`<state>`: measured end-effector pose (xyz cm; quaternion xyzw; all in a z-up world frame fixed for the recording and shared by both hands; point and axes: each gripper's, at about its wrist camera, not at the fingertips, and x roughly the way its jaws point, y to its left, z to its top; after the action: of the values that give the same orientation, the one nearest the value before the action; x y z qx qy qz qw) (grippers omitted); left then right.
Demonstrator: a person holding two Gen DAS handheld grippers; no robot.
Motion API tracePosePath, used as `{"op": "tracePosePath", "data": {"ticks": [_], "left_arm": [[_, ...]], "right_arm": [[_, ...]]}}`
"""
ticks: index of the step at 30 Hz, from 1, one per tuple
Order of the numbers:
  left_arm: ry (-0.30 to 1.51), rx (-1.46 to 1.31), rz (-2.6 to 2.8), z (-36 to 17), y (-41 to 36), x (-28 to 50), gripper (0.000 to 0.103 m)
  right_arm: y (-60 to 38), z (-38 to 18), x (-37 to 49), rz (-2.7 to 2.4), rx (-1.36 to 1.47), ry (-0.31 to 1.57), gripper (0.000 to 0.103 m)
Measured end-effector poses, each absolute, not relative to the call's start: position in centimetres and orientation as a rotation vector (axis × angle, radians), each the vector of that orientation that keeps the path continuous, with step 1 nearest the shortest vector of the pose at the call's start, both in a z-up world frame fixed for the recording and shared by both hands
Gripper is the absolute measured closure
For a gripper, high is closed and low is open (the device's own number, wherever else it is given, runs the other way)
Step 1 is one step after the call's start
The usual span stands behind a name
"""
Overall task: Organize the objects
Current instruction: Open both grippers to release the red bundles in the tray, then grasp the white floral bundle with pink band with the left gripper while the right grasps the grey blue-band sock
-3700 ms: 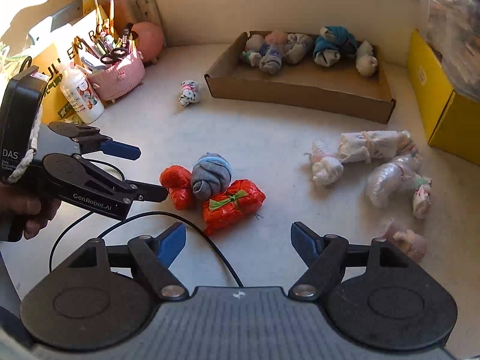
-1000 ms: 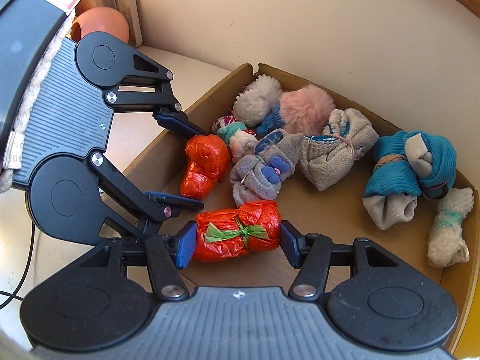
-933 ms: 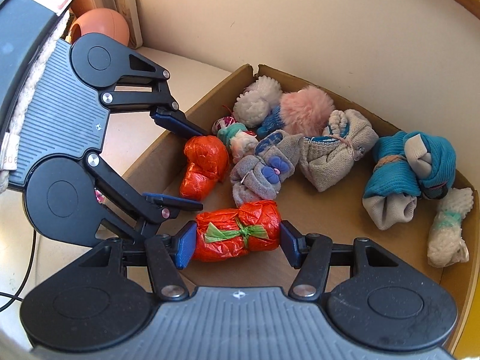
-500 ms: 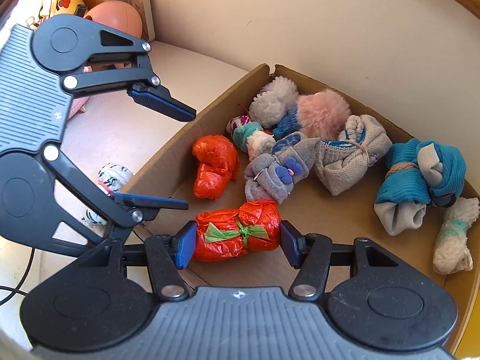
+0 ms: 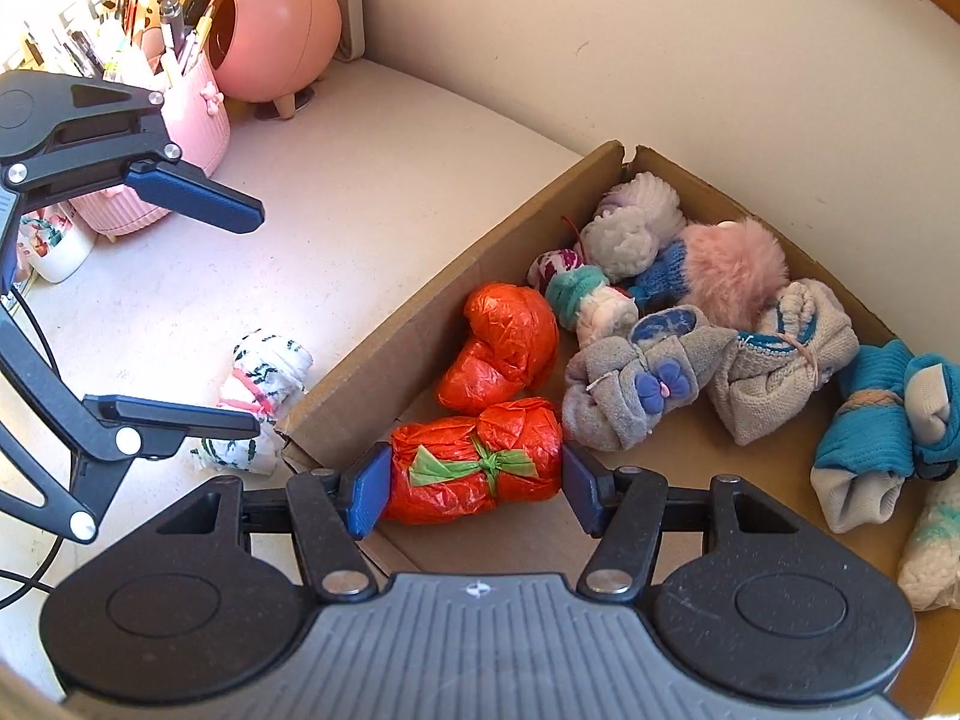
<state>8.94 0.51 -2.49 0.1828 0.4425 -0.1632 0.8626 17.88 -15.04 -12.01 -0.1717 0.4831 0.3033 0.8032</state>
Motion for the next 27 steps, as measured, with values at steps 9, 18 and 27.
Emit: {"op": "tracePosePath", "data": {"ticks": [9, 18, 27], "left_arm": [[0.990, 0.315, -0.316, -5.4, 0.4, 8.6, 0.019], [0.999, 0.280, -0.325, -6.6, 1.0, 7.9, 0.016], [1.004, 0.307, -0.384, -7.6, -0.1, 8.4, 0.015]], "right_arm": [[-17.1, -9.6, 11.2, 0.566, -0.256, 0.982, 0.038], [-22.8, -10.0, 7.2, 0.460, -0.136, 0.999, 0.033], [-19.4, -9.8, 10.1, 0.439, -0.152, 1.065, 0.042]]}}
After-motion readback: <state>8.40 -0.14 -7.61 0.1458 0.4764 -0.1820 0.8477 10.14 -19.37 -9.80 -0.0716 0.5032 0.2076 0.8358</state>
